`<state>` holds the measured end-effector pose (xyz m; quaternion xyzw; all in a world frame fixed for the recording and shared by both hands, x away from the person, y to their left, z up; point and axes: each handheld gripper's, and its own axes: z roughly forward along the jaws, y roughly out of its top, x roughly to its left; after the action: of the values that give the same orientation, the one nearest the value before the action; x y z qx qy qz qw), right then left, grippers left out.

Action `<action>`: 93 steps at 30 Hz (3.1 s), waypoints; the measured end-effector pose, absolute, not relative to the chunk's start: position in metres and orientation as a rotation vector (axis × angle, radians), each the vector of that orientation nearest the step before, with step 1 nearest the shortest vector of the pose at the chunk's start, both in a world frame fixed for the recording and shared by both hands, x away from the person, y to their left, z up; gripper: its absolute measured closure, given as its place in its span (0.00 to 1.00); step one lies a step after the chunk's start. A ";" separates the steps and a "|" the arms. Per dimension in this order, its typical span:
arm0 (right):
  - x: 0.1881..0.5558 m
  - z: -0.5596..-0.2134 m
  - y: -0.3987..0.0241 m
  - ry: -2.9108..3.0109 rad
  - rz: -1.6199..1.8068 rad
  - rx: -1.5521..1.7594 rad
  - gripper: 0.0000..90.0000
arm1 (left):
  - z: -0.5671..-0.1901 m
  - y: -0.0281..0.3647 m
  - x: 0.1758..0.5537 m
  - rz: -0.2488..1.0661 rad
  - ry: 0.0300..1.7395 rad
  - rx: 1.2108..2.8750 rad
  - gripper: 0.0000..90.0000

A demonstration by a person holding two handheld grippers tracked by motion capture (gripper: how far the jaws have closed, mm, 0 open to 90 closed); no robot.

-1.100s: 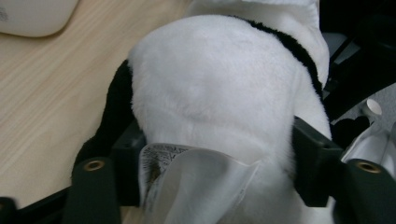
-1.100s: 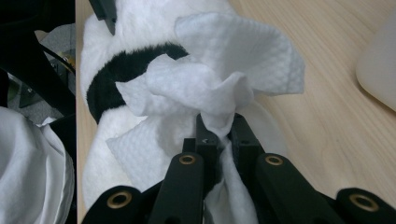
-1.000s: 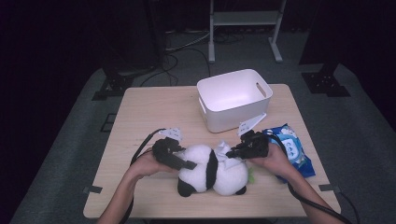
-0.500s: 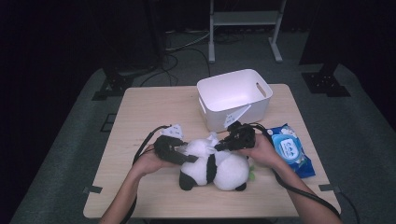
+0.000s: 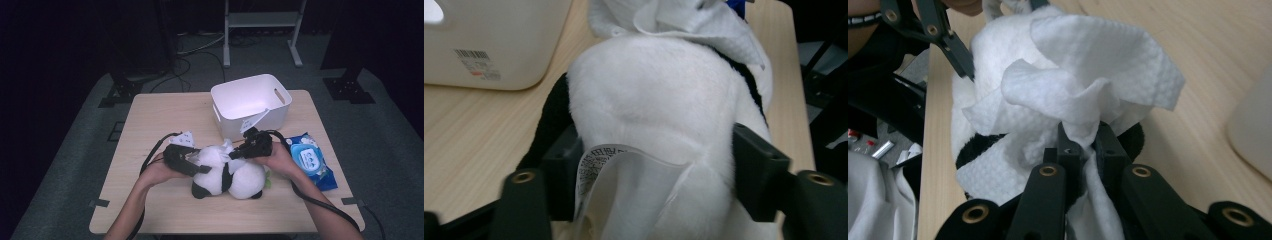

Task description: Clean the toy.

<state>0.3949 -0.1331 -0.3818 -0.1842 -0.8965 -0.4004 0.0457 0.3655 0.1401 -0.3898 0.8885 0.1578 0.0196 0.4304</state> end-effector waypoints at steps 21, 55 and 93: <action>0.359 -0.377 -0.129 -2.807 -1.219 -0.391 0.94 | -0.371 0.126 0.365 -0.106 0.442 2.323 0.03; 0.386 -0.363 -0.138 -2.818 -1.305 -0.556 0.94 | -0.365 0.117 0.362 0.276 0.318 2.302 0.59; 0.355 -0.362 -0.120 -2.820 -1.232 -0.304 0.95 | -0.365 0.123 0.356 -0.038 0.327 2.342 0.09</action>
<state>0.3552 -0.1204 -0.3618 -0.0982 -0.9117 -0.3982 0.0248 0.3558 0.1231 -0.3649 0.9166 0.1279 -0.0147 0.3784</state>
